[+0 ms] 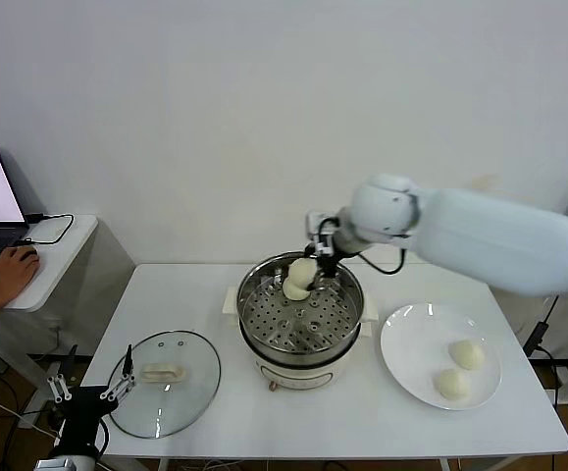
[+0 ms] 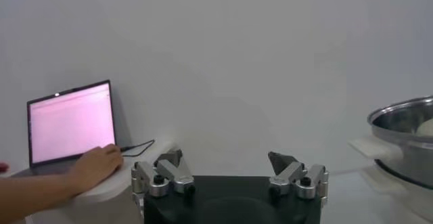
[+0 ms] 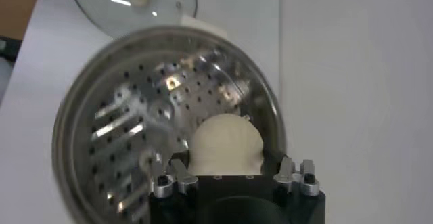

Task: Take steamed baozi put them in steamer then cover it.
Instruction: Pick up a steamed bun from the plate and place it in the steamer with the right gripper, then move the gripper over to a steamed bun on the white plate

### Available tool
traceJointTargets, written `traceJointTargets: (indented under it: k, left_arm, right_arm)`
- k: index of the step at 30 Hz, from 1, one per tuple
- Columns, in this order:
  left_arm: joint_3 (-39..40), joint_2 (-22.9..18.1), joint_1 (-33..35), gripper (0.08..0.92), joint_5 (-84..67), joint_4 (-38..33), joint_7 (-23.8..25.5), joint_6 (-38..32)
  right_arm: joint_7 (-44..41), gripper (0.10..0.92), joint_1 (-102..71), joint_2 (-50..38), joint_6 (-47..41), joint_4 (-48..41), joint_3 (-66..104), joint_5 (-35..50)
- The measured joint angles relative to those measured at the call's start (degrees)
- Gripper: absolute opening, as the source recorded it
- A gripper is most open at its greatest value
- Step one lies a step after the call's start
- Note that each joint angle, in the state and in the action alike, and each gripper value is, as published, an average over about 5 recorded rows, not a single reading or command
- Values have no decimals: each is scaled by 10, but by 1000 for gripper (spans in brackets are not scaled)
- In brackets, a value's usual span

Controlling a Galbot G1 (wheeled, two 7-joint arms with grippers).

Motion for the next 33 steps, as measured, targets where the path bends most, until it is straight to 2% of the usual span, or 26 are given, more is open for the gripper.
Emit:
traceJointTargets:
  k: [17, 21, 25, 33]
  left_arm:
    - [-2, -8, 2, 823, 1, 1, 0, -2]
    - [0, -8, -1, 823, 1, 2, 0, -2]
    - [3, -8, -4, 823, 1, 2, 0, -2]
    - [9, -4, -10, 823, 1, 2, 1, 0]
  right_arm:
    - [34, 683, -60, 90, -23, -64, -6, -2]
    - [29, 755, -60, 92, -25, -65, -5, -6]
    - [18, 816, -51, 85, -26, -59, 0, -6]
    - [-36, 823, 10, 5, -21, 4, -3, -7]
